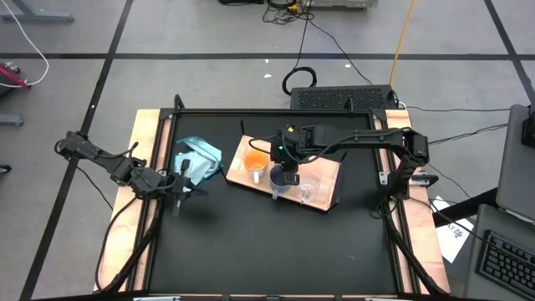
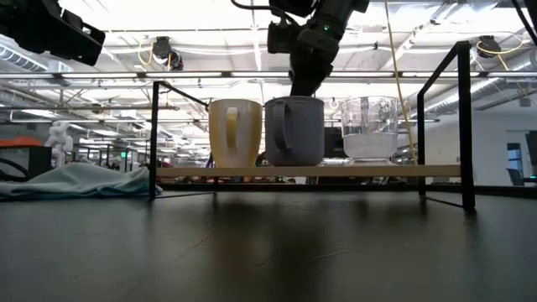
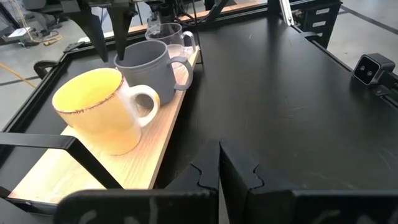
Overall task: Stack small to large cups/mugs on shelf
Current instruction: Return to home position
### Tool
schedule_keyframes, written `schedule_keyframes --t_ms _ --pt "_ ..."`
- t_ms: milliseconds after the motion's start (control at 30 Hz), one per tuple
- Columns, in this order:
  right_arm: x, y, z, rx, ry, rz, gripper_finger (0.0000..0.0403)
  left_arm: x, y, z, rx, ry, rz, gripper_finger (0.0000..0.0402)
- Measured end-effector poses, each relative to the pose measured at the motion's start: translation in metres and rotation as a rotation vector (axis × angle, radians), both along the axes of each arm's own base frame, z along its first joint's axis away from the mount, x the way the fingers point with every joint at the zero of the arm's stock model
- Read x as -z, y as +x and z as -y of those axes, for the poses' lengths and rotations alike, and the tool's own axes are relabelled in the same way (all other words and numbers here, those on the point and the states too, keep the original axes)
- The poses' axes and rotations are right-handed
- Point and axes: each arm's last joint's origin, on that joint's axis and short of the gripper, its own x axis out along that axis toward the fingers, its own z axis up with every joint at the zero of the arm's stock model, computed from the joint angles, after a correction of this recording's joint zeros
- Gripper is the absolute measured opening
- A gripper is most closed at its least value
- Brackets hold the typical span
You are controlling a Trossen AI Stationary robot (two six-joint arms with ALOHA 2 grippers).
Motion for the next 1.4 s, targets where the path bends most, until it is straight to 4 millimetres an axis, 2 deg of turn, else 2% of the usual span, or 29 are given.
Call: schedule_keyframes --t_ms 367,733,900,1100,1400 --pt "-0.01 -0.001 -0.01 -0.013 -0.026 0.036 0.01 0.0 0.0 0.0 -0.006 -0.014 -0.002 0.0012" --pt "-0.061 -0.006 -0.038 -0.086 -0.046 0.28 0.01 0.0 0.0 0.0 -0.007 -0.014 0.0 0.0012" --pt "-0.078 -0.016 -0.054 -0.117 -0.035 0.342 0.0099 -0.001 0.0 0.0 -0.011 -0.027 0.009 0.0012" --pt "-0.097 -0.033 -0.07 -0.123 -0.003 0.395 0.008 -0.002 0.001 0.0 -0.027 -0.072 0.017 0.0012" --pt "-0.108 -0.06 -0.097 -0.089 -0.092 0.348 0.0034 -0.002 0.001 0.0 -0.028 -0.075 0.017 0.0012"
